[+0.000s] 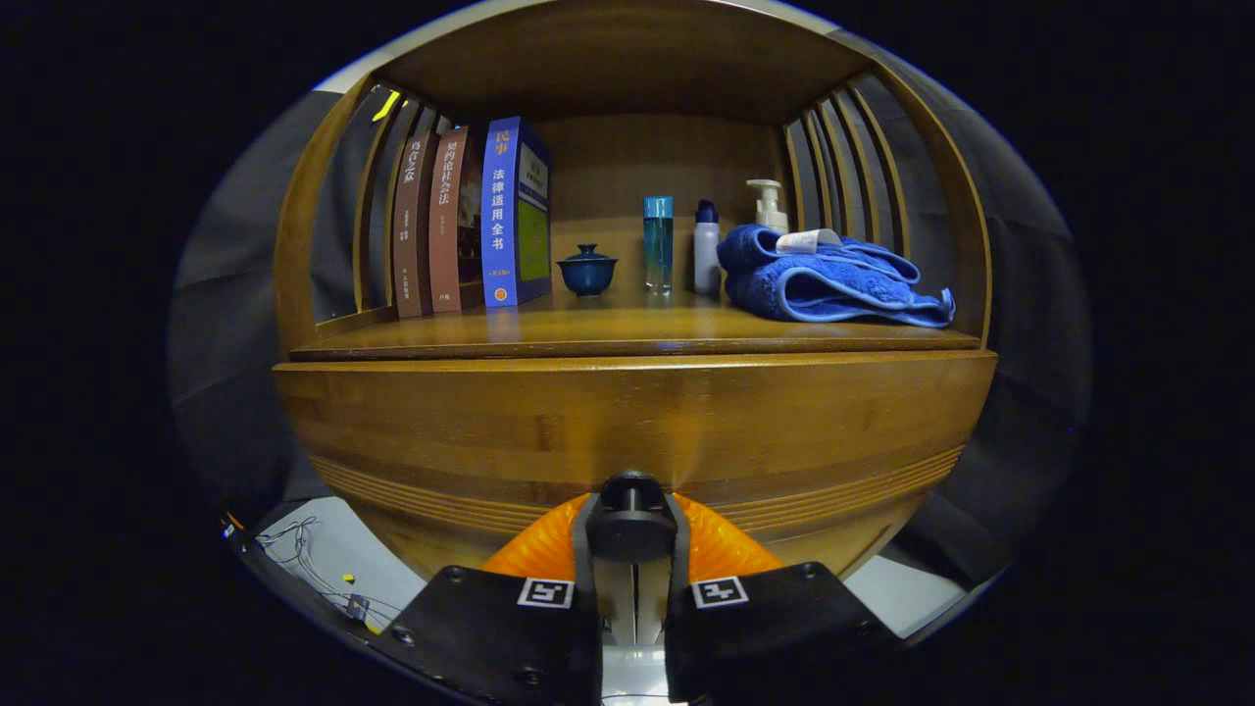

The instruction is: Pull open the drawer, take out the items inside it, and place them on the countertop above the cabinet.

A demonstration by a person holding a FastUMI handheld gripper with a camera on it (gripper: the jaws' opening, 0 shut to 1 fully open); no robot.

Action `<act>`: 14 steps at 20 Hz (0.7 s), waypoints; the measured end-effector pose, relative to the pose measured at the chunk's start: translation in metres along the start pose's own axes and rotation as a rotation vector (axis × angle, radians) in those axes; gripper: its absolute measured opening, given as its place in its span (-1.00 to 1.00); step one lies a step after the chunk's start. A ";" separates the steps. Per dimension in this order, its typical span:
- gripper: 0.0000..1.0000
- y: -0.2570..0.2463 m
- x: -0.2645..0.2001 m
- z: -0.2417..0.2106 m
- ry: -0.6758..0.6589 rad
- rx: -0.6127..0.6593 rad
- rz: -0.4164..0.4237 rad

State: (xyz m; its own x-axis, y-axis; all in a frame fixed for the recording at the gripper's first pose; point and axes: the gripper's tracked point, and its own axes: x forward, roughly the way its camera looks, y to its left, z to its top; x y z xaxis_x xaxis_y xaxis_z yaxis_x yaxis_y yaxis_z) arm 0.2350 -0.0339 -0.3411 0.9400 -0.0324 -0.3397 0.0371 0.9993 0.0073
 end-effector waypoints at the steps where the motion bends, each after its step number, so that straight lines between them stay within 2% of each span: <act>1: -0.42 -0.001 -0.009 -0.002 -0.001 0.001 0.001; 14: -0.43 -0.004 -0.119 -0.029 -0.014 0.042 0.003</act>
State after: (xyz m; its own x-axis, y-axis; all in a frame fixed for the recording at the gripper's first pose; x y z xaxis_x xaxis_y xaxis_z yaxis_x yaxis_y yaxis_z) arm 0.1131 -0.0330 -0.3283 0.9447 -0.0303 -0.3264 0.0486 0.9977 0.0480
